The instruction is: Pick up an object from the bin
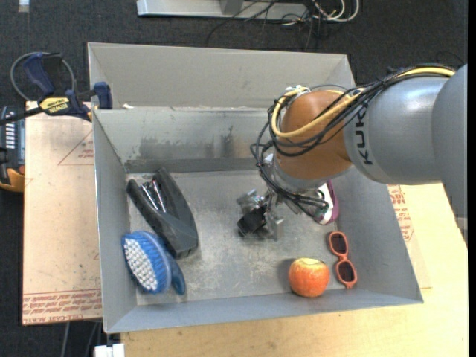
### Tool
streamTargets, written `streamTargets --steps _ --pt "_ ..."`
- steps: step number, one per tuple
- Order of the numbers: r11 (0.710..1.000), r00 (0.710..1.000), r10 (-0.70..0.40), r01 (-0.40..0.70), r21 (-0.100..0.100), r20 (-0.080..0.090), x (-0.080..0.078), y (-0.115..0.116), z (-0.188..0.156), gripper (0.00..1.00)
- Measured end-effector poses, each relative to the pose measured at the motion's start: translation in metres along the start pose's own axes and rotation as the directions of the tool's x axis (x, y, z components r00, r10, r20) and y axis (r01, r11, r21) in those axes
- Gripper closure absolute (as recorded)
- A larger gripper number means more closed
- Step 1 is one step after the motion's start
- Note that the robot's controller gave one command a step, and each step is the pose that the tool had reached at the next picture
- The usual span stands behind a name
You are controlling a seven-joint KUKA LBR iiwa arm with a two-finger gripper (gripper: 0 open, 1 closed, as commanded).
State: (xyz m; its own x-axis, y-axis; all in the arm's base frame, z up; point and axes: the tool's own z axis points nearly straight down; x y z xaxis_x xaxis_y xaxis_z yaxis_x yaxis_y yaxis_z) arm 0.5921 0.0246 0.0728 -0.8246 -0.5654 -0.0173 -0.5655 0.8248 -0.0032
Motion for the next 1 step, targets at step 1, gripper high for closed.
streamTargets --steps 1 --pt "1.000 1.000 0.000 0.000 -0.008 -0.010 0.0027 0.0029 -0.0220 1.00"
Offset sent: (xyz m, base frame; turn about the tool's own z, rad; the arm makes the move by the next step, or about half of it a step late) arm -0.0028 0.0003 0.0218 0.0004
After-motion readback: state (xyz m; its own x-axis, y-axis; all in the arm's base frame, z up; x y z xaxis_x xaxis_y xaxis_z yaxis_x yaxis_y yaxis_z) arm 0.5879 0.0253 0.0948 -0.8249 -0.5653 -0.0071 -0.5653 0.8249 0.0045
